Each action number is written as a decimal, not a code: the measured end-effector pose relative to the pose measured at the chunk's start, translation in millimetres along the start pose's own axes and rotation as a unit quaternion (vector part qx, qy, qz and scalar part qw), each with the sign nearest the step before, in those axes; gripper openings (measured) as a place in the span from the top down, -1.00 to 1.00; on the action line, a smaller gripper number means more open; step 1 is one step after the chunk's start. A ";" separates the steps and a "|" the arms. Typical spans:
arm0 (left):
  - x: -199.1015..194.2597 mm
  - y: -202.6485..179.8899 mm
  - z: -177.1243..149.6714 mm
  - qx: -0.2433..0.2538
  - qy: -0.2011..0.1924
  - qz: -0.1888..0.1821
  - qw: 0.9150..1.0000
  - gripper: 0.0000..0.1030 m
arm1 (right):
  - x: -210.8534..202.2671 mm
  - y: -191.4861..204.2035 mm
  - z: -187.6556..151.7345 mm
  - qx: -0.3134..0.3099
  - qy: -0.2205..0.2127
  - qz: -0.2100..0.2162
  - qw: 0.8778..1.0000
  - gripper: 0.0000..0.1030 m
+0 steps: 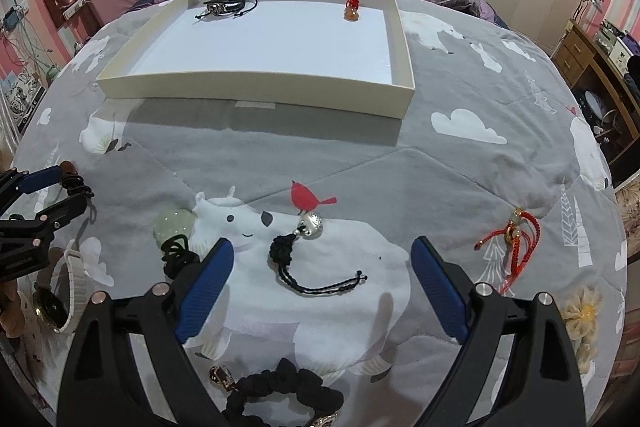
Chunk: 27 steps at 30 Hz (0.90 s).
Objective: Organize jewelry
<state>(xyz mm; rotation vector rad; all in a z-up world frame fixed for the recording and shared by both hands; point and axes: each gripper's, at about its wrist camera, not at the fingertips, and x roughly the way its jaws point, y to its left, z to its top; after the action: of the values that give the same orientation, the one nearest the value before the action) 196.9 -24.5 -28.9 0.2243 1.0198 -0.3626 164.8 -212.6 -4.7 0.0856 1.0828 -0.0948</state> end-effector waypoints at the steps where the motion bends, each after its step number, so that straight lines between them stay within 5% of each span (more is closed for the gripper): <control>1: 0.5 -1.1 1.0 0.001 -0.001 0.001 1.000 -0.36 | 0.6 0.2 -0.5 0.000 0.001 0.000 1.000 -0.76; 8: 7.6 -8.0 11.9 0.013 0.008 0.002 1.000 0.13 | 5.5 0.9 0.2 -0.001 0.003 0.002 1.000 -0.75; 15: 20.9 -2.4 24.0 0.012 0.017 -0.014 1.000 0.15 | 8.2 -0.5 1.9 0.004 0.005 0.005 1.000 -0.75; 24: 24.1 5.0 29.0 0.000 0.034 -0.023 0.999 0.48 | 11.8 -0.1 3.1 0.004 0.010 0.011 1.000 -0.73; 27: 24.2 7.3 28.5 -0.006 0.035 -0.026 0.999 0.49 | 16.3 0.2 2.8 0.005 0.016 0.014 1.000 -0.44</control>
<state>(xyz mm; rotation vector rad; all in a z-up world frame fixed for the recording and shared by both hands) 233.7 -32.2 -35.2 0.2005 1.0992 -0.3982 174.8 -213.3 -17.8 0.1111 1.1136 -0.0742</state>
